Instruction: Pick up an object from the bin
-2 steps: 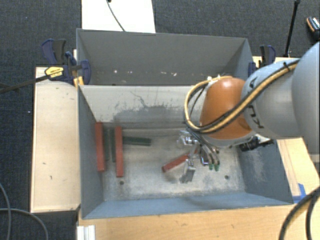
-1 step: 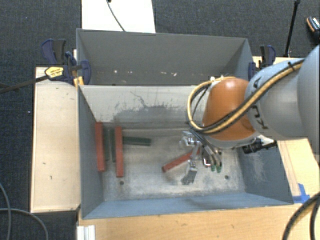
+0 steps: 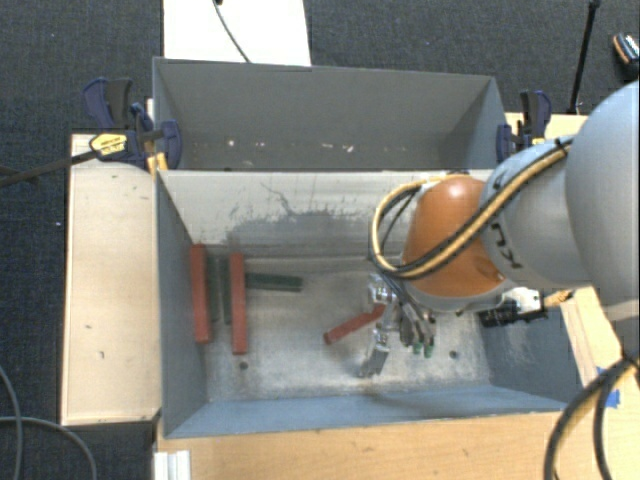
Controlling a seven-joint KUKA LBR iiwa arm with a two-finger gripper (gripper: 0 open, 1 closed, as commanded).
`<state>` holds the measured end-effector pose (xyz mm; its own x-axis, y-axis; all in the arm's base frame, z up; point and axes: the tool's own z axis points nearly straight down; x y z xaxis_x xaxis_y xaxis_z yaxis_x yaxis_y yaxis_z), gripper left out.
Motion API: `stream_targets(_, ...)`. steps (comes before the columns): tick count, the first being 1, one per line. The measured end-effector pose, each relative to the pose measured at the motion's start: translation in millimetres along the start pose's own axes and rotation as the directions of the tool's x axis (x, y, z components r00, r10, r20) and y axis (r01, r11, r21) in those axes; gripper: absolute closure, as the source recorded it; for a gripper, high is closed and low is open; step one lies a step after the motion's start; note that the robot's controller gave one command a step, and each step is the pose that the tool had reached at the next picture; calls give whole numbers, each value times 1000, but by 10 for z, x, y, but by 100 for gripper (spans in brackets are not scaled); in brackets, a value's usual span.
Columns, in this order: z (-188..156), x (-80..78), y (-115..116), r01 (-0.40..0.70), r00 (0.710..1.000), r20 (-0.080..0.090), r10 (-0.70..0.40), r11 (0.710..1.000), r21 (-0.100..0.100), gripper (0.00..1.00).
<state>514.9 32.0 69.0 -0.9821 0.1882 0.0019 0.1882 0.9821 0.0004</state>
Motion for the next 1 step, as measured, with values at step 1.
stream_targets(1, -15, -119, 329, 111, 994, 7, -111, 994, -1, 0)
